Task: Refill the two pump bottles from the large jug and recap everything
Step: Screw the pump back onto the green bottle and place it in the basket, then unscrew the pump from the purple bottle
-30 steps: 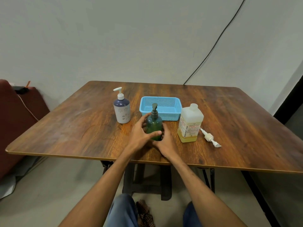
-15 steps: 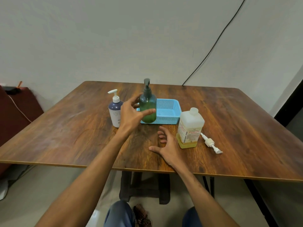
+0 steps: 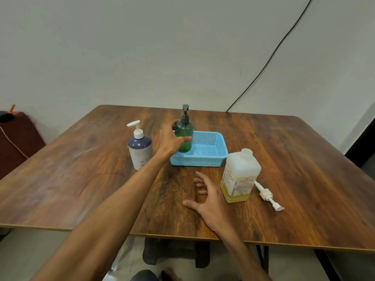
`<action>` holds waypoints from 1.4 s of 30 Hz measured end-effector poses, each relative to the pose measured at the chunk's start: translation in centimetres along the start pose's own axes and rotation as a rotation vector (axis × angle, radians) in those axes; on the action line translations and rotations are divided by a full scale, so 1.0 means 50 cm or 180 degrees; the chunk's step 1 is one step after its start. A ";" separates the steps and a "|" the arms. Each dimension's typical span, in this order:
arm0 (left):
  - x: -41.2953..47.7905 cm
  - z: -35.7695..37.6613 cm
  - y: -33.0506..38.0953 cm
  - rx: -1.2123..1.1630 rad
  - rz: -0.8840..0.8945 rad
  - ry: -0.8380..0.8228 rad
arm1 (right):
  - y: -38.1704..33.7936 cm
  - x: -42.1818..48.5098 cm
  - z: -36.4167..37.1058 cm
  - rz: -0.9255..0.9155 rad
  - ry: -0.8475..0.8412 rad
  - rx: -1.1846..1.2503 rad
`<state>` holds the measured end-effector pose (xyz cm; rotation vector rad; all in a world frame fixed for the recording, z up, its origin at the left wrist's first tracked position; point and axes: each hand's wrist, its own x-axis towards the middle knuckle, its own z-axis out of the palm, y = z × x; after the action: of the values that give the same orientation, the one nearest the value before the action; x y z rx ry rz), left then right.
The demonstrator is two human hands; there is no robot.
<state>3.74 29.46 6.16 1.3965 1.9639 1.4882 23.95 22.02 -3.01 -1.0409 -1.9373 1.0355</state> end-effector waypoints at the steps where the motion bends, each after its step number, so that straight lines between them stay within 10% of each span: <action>1: 0.006 0.005 -0.005 0.0047 -0.0031 -0.0060 | 0.001 0.000 0.001 -0.0011 0.0004 -0.0006; 17: 0.007 0.017 -0.029 0.0655 -0.0024 -0.0518 | 0.008 0.001 0.004 -0.0099 0.0003 0.0028; 35: -0.273 -0.112 -0.063 -0.0160 0.0419 0.0238 | -0.014 -0.011 -0.003 -0.0154 0.0143 -0.0115; 42: -0.268 -0.164 -0.114 -0.0022 0.0267 0.1463 | -0.016 -0.017 -0.005 -0.0173 0.0113 -0.0242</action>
<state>1.36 13.85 0.69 1.2257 2.1712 1.9959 24.29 21.08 -2.37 -1.0354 -1.9784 0.9141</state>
